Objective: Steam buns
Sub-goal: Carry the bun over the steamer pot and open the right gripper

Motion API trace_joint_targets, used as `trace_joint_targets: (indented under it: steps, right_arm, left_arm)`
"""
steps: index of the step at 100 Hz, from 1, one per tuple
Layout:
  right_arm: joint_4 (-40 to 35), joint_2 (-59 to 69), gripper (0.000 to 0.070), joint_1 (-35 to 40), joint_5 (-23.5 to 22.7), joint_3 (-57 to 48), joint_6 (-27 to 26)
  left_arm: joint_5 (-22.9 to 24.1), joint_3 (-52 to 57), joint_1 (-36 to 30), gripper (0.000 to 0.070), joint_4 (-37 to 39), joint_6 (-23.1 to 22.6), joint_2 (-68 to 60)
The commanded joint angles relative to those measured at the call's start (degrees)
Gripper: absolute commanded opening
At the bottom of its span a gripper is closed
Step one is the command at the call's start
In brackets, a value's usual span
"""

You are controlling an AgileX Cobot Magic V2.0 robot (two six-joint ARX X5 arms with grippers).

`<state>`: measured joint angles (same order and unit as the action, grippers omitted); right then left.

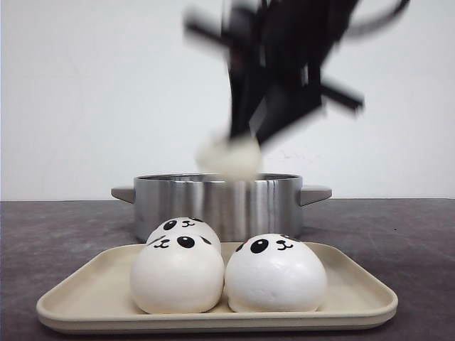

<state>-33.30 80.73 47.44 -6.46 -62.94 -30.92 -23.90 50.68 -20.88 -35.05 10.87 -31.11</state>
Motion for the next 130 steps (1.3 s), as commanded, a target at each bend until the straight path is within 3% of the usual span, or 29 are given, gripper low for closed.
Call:
trace_joint_targets:
  steps: [1, 20, 54, 77, 116, 122, 130]
  right_arm:
    - [0.46, -2.99, 0.0002, 0.79, 1.31, -2.14, -0.15]
    - [-0.13, -6.91, 0.0002, -0.85, 8.39, -12.59, 2.64]
    - [-5.03, 8.04, 0.0002, -8.61, 11.50, -32.44, 15.10]
    - [-2.62, 21.03, 0.0002, -11.37, 14.49, -33.90, 17.64]
    - [0.33, 36.96, 0.0006, -14.91, 14.03, -33.90, 18.27]
    - [0.39, 37.83, 0.0079, -15.17, 14.01, -33.90, 18.29]
    - [0.44, 38.47, 0.0326, -15.80, 13.99, -33.90, 18.25]
  left_arm:
    - [-0.04, 0.70, -0.26, 0.0556, 0.83, -0.83, -0.15]
    - [0.55, 0.70, -0.98, 0.0556, 1.40, -0.81, -0.15]
    - [1.57, 0.70, -1.70, 0.0556, 3.26, -0.83, -0.33]
    - [1.81, 0.70, -1.68, 0.0556, 3.21, -0.83, -0.33]
    - [1.81, 0.70, -1.68, 0.0556, 2.82, -0.79, -0.33]
    - [1.81, 0.70, -1.68, 0.0556, 2.80, -0.76, -0.33]
    - [1.81, 0.70, -1.68, 0.0556, 2.56, -0.76, -0.33]
